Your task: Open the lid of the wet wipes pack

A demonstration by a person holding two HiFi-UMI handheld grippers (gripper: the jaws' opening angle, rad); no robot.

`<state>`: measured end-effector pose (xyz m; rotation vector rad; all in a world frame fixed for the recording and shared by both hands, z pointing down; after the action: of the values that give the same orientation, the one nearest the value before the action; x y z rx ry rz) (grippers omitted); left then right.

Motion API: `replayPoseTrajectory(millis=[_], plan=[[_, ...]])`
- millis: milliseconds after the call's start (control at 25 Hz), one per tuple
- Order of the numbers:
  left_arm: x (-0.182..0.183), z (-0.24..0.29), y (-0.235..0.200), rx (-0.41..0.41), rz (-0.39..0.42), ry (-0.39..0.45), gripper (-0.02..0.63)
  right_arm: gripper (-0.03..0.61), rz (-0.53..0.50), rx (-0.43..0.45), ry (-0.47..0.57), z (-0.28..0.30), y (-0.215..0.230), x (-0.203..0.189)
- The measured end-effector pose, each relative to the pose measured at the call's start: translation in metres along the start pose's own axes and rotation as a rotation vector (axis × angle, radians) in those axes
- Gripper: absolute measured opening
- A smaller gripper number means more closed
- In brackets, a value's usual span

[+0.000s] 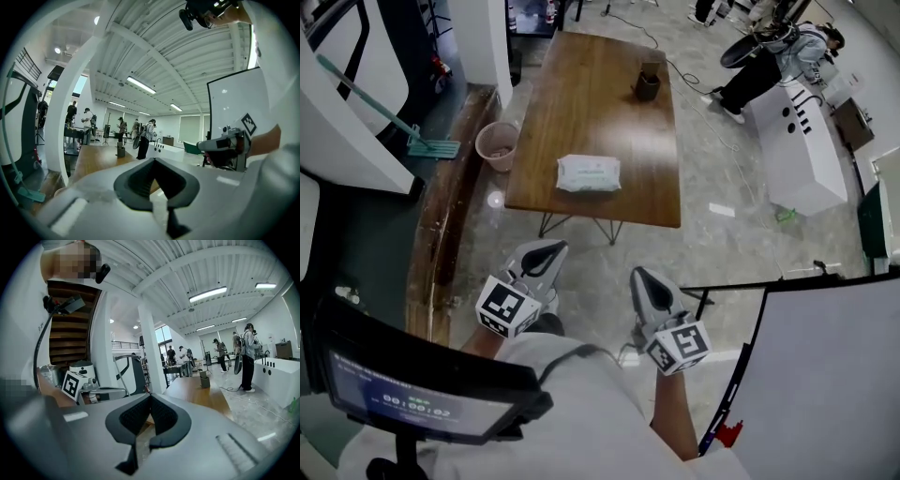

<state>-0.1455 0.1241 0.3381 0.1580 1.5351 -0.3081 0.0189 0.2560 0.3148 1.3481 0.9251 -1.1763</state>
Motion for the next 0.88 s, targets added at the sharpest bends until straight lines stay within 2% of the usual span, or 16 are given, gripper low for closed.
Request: replayPoseTrajectory(millis=[400,680,880], plan=[[-0.006,0.044,-0.08,-0.012,0.021,-0.032,0.003,0.009,-0.018,0.016,-0.013,0.096,0.029,0.008],[-0.004,0.065,-0.101,-0.011,0.011,-0.059,0.003,0.009,0.028,0.025,-0.019,0.127,0.052,0.003],[-0.006,0.081,-0.108,0.018,0.011,-0.076,0.003,0.009,0.04,0.068,-0.025,0.151,0.071,0.0]])
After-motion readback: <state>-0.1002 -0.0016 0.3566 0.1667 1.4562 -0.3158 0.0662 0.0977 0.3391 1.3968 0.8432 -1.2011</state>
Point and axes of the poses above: the fingertips, and each gripper's own axes: z forward along the fingers, y to its right, x out of its top, the point moved 6 cm from there along -z, backward along the fingers, and after that the axes turned 7 degrees about y, right-handed, at the moved point
